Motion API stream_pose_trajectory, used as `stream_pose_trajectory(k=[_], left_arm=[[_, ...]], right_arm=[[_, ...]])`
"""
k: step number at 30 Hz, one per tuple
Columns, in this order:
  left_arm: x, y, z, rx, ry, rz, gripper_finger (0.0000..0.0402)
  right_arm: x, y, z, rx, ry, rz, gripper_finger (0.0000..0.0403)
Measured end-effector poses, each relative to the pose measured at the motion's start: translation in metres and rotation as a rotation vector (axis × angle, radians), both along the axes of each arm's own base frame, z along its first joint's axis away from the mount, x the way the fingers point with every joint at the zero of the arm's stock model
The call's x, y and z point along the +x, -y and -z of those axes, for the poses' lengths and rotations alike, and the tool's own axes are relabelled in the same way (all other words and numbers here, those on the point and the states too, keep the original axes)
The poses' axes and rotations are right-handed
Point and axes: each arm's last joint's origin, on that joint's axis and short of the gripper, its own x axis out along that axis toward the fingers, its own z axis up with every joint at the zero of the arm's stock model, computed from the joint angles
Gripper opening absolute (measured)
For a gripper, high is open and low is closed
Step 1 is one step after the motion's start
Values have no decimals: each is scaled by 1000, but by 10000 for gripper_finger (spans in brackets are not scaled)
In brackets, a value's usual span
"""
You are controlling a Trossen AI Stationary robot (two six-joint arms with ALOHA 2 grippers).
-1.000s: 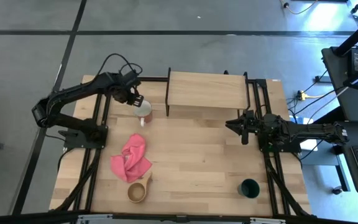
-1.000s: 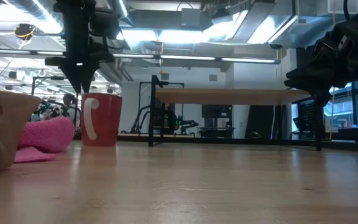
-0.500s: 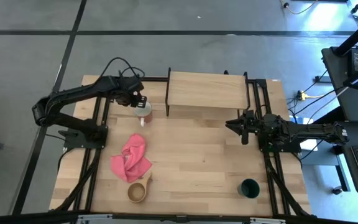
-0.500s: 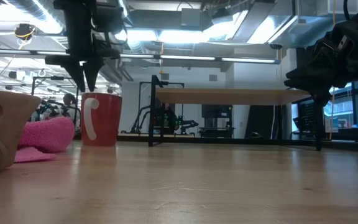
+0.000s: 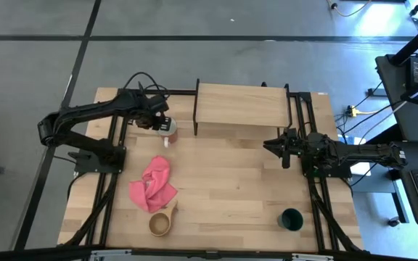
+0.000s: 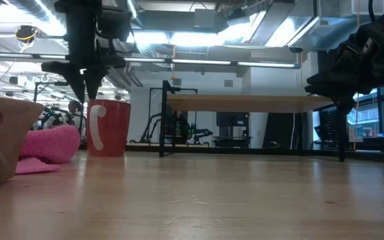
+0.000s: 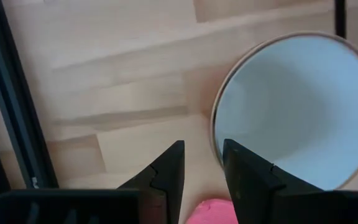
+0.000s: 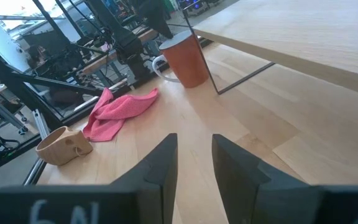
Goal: Stack small to large cups/mugs on shelf
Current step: Put the orange mug on the shelf
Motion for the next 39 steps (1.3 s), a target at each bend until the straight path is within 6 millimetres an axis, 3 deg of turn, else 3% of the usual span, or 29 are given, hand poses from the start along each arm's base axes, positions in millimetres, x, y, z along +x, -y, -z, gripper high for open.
stream_pose_trajectory(k=[28, 39], left_arm=[[12, -9, 19, 21, -81, 80, 100], [13, -15, 17, 46, -51, 80, 12]], right_arm=[[0, 0, 0, 0, 0, 0, 101], [0, 0, 0, 0, 0, 0, 101]])
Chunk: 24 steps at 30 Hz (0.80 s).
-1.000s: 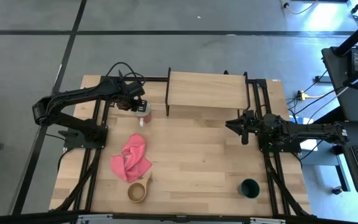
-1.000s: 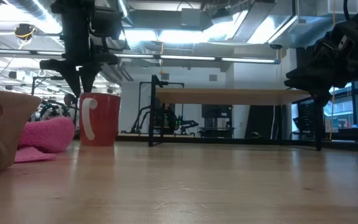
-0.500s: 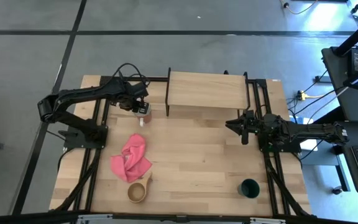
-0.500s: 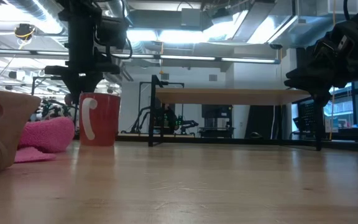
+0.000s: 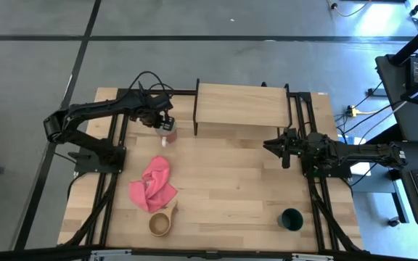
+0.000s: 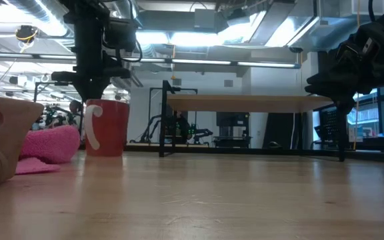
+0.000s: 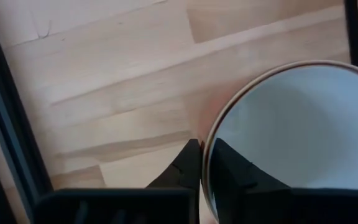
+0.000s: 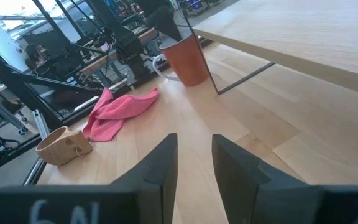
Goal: Stack small to large cups/mugs on shelf
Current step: Put the orange mug on the shelf
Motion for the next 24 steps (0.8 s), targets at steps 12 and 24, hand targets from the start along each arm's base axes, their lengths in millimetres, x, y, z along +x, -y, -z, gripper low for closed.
stream_pose_trajectory(k=[12, 24], left_arm=[[0, -2, 0, -5, 6, 12, 12], [-4, -5, -5, -101, 43, 69, 12]], right_arm=[[0, 0, 0, 0, 0, 0, 101], [0, 0, 0, 0, 0, 0, 101]])
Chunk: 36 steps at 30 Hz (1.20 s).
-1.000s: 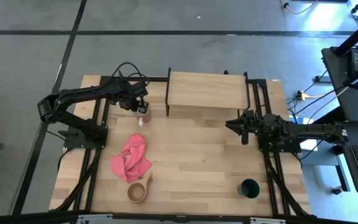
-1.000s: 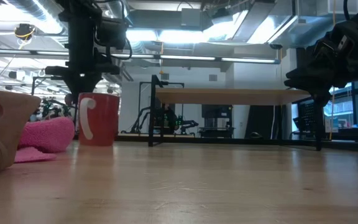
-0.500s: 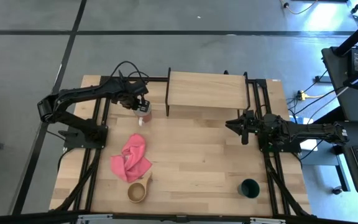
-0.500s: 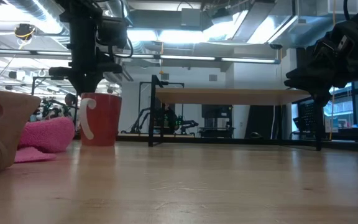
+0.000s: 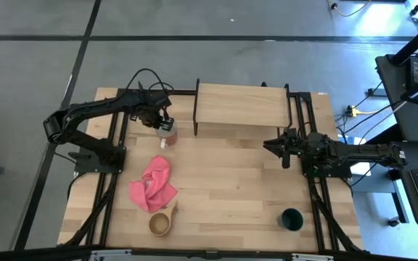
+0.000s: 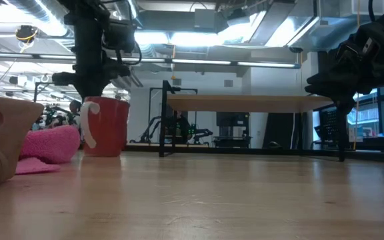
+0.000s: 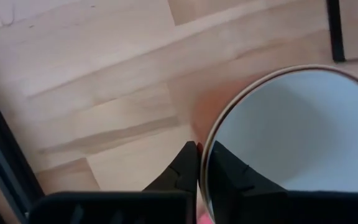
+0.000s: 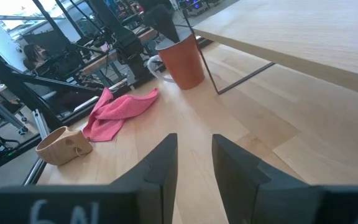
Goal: Stack small to large cups/mugs on shelf
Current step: Put the orange mug on the shelf
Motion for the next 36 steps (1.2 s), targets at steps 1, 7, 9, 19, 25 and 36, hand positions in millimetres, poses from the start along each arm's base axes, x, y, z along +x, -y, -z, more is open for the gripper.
stream_pose_trajectory(k=[1, 7, 9, 19, 25, 36], left_arm=[[1, 0, -3, 0, 3, 6, 12], [5, -3, -33, 25, 34, 41, 12], [6, -3, -46, 37, 46, 60, 12], [6, 5, -103, 84, 93, 159, 12], [7, 12, -139, 143, 197, 192, 12], [14, 10, -193, 268, 346, 183, 12]], right_arm=[[0, 0, 0, 0, 0, 0, 101], [0, 0, 0, 0, 0, 0, 101], [0, 0, 0, 0, 0, 0, 101], [0, 0, 0, 0, 0, 0, 101], [0, 0, 0, 0, 0, 0, 101], [0, 0, 0, 0, 0, 0, 101]])
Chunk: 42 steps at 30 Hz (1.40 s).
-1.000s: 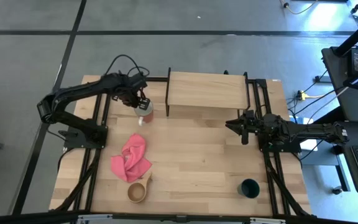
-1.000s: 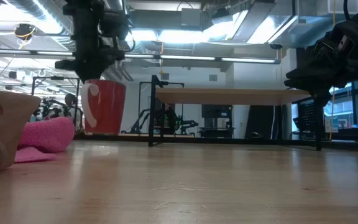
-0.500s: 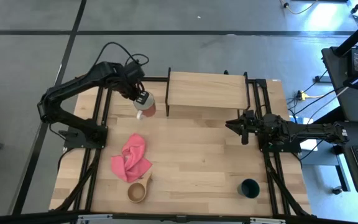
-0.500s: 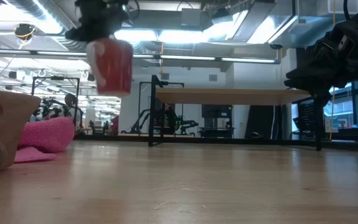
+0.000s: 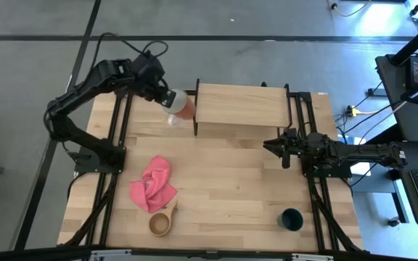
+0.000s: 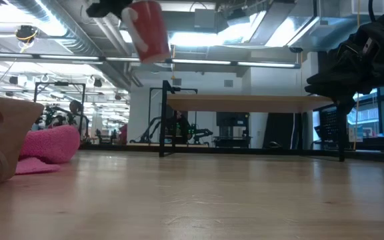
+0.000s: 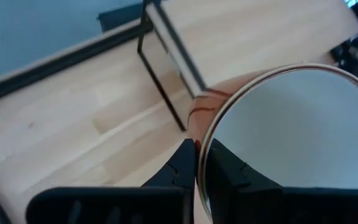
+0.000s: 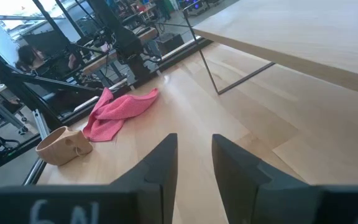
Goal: Stack small to large cups/mugs on shelf
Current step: Put the orange mug on the shelf
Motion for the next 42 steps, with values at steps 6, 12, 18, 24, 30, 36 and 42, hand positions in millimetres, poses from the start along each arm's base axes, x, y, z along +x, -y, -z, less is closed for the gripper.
stream_pose_trajectory(k=[6, 12, 18, 24, 30, 36, 42], left_arm=[[30, -16, -14, 31, -13, 41, 12], [65, -41, -14, 31, -54, 71, 12], [91, -64, -1, -31, -66, 76, 12], [116, -75, 19, -84, -77, 80, 12], [126, -79, 31, -103, -100, 69, 12], [129, -82, 33, -83, -106, 43, 12], [127, -84, 33, -77, -107, 46, 12]], right_arm=[[0, 0, 0, 0, 0, 0, 101], [0, 0, 0, 0, 0, 0, 101], [0, 0, 0, 0, 0, 0, 101], [0, 0, 0, 0, 0, 0, 101], [0, 0, 0, 0, 0, 0, 101], [0, 0, 0, 0, 0, 0, 101], [0, 0, 0, 0, 0, 0, 101]])
